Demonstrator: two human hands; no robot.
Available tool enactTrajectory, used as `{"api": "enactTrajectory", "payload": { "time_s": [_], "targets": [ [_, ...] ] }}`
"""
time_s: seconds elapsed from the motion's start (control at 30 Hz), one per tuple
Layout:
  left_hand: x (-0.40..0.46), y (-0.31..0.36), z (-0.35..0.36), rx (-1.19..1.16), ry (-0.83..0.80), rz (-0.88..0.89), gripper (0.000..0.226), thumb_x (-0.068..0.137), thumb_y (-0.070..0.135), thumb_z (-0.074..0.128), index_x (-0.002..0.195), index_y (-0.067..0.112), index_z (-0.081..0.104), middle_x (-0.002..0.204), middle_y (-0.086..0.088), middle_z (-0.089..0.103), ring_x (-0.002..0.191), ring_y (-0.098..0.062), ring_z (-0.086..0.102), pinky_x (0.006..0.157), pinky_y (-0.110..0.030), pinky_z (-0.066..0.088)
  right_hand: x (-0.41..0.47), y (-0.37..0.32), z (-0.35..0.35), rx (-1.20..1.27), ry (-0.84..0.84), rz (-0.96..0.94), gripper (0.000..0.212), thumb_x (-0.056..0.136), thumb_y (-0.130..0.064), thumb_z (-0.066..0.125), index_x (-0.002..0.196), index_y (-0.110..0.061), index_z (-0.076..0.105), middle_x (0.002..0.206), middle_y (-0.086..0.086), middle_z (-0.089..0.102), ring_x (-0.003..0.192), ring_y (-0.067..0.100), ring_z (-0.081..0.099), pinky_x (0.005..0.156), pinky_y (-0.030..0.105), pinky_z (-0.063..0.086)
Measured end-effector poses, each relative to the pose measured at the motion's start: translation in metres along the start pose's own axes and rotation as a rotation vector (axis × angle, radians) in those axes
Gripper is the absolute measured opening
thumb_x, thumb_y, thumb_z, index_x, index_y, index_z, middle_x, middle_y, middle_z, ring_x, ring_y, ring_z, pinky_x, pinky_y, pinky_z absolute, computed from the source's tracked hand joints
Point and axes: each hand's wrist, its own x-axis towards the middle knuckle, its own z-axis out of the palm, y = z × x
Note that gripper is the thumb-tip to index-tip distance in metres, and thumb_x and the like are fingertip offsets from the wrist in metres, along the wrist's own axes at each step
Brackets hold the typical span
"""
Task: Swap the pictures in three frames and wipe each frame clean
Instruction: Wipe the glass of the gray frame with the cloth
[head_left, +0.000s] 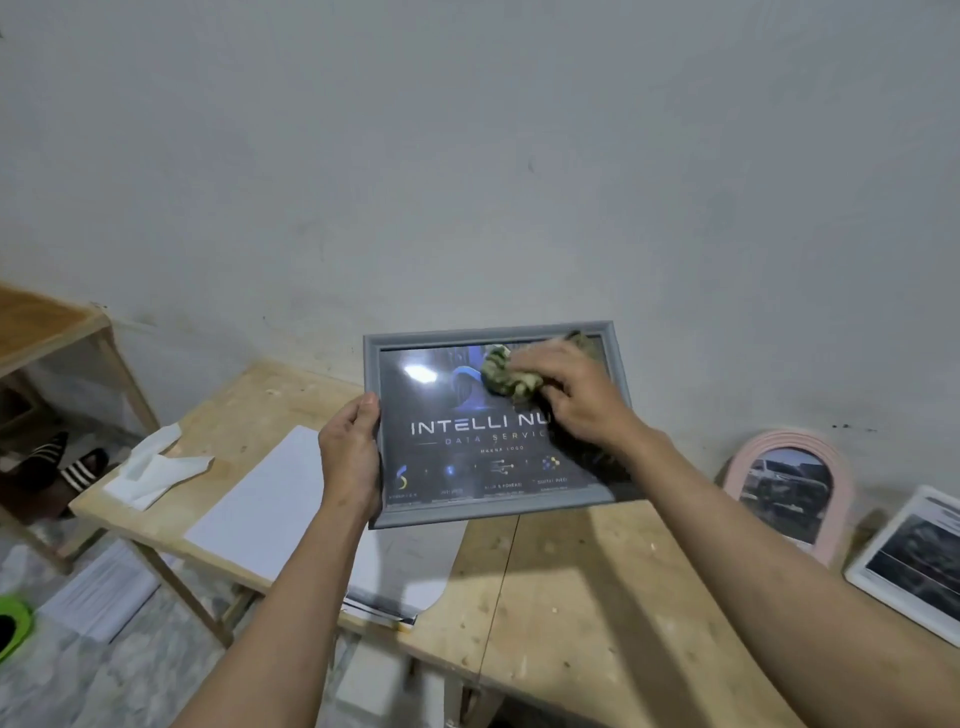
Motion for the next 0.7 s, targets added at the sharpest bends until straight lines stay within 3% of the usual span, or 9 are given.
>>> {"api": "enactTrajectory", "payload": {
  "time_s": [0.13, 0.23, 0.3, 0.37, 0.5, 0.6, 0.7],
  "targets": [
    [0.000, -0.001, 0.004, -0.099, 0.080, -0.020, 0.025, 0.101, 0.018, 0.057, 0.083, 0.019, 0.074, 0.080, 0.004, 0.075, 0.081, -0.020, 0.067, 0.083, -0.041, 0.056, -0.056, -0.002, 0.032, 0.180, -0.096, 0.081, 0.050, 0.072, 0.007, 0.052, 0.113, -0.014, 0.071, 0.117, -0.004, 0.065, 0.114, 0.018, 0.055, 0.105, 0.025, 0.037],
    [0.004, -0.005, 0.003, -0.050, 0.067, -0.008, 0.019, 0.100, 0.020, 0.057, 0.090, 0.015, 0.072, 0.083, -0.001, 0.073, 0.081, -0.021, 0.067, 0.081, -0.039, 0.056, -0.097, -0.001, 0.042, 0.335, -0.243, 0.225, 0.040, 0.085, 0.008, 0.055, 0.111, -0.017, 0.071, 0.110, -0.009, 0.066, 0.109, 0.006, 0.058, 0.097, 0.017, 0.041],
    [0.002, -0.009, 0.006, 0.047, 0.032, 0.018, 0.019, 0.101, 0.020, 0.057, 0.091, 0.013, 0.071, 0.082, -0.001, 0.072, 0.073, -0.013, 0.067, 0.073, -0.028, 0.056, -0.103, 0.001, 0.032, 0.476, -0.338, 0.350, 0.034, 0.092, 0.006, 0.053, 0.109, -0.017, 0.070, 0.100, -0.014, 0.070, 0.096, -0.002, 0.062, 0.086, 0.017, 0.045],
    [-0.002, -0.013, 0.012, 0.087, 0.015, 0.037, 0.019, 0.101, 0.019, 0.055, 0.091, 0.011, 0.070, 0.075, 0.004, 0.070, 0.064, -0.005, 0.065, 0.061, -0.017, 0.054, -0.091, 0.008, 0.013, 0.540, -0.261, 0.410, 0.030, 0.094, 0.006, 0.049, 0.106, -0.014, 0.069, 0.089, -0.019, 0.071, 0.086, -0.007, 0.063, 0.080, 0.016, 0.047],
    [-0.002, -0.015, 0.021, 0.081, -0.037, 0.025, 0.023, 0.101, 0.020, 0.055, 0.094, 0.007, 0.072, 0.079, 0.000, 0.072, 0.067, -0.011, 0.065, 0.061, -0.021, 0.055, -0.039, 0.038, -0.041, 0.174, 0.230, 0.249, 0.048, 0.080, 0.013, 0.049, 0.117, -0.011, 0.068, 0.117, -0.004, 0.066, 0.112, 0.009, 0.057, 0.104, 0.024, 0.040],
    [-0.001, -0.011, 0.029, 0.051, -0.071, 0.026, 0.023, 0.100, 0.020, 0.056, 0.089, 0.006, 0.071, 0.083, -0.004, 0.070, 0.072, -0.015, 0.063, 0.069, -0.029, 0.055, -0.024, 0.062, -0.052, -0.064, 0.173, 0.117, 0.056, 0.072, 0.018, 0.051, 0.119, -0.008, 0.067, 0.126, 0.006, 0.064, 0.119, 0.015, 0.050, 0.109, 0.031, 0.033],
    [0.001, -0.008, 0.029, -0.023, -0.025, 0.014, 0.021, 0.100, 0.017, 0.057, 0.086, 0.012, 0.072, 0.076, 0.004, 0.074, 0.068, -0.011, 0.067, 0.065, -0.025, 0.058, -0.049, 0.076, -0.027, -0.084, 0.022, 0.092, 0.053, 0.068, 0.009, 0.050, 0.115, -0.007, 0.069, 0.123, 0.009, 0.066, 0.118, 0.027, 0.057, 0.108, 0.041, 0.039]
  ]
}}
